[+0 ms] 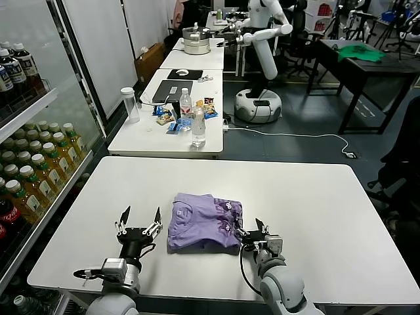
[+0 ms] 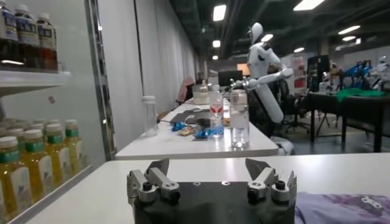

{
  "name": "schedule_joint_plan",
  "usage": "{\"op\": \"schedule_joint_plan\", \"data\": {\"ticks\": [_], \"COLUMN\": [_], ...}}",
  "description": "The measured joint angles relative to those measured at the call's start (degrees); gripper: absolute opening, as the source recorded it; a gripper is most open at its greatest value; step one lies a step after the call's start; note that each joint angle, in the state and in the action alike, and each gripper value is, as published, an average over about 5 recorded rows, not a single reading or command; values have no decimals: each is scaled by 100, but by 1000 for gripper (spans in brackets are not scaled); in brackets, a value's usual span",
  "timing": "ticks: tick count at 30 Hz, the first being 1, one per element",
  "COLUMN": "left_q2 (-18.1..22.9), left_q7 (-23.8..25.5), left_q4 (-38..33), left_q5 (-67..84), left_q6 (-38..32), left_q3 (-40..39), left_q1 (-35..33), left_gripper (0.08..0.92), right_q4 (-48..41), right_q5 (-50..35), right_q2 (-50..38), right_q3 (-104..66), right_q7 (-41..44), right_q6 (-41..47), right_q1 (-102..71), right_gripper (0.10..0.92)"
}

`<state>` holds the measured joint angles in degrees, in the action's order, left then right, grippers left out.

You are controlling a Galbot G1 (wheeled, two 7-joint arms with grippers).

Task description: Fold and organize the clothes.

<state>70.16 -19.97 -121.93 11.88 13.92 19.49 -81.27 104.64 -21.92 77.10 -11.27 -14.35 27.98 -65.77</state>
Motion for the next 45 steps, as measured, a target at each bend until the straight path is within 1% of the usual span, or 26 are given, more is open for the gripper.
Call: {"op": "schedule_joint_plan", "data": {"ticks": [9,17,21,23,33,36,40,45], "left_q2": [-45,-63,-43,-29,32,63,105,160], "left_q7": [-16,-17,-18,-18,-5,19,76,173], "left_q4": [-59,-105,-103,-103,-147,-171,-231,-327], "left_q5": [0,30,42,44,35,18,11,-5], "left_q6": [-40,-56,-61,-62,-59,-70,-111,-183], "left_q3": [161,234,237,232,196,176,145,107], "left_q1": [-153,-223,-238,-242,-236,-262,-305,-377], "left_gripper": [823,823,823,823,823,823,823,823], "right_q4": [-132,-150,-205,-242,-489,-474,-317,81], "right_q5": [-102,-208,-238,-229,-213,-203,-97,138], "right_q2": [-79,-434,-707,-852,-1669,-1857,-1973,-1960], "right_q3": [71,-21,-108,-154,-421,-514,-695,-1077], "right_q7": [40,140,211,261,541,620,662,713], "right_q6": [127,309,363,379,413,300,-118,-797], "right_q1": [176,344,419,459,730,721,561,116], "right_gripper": [412,196,111,101,101,122,218,365]}}
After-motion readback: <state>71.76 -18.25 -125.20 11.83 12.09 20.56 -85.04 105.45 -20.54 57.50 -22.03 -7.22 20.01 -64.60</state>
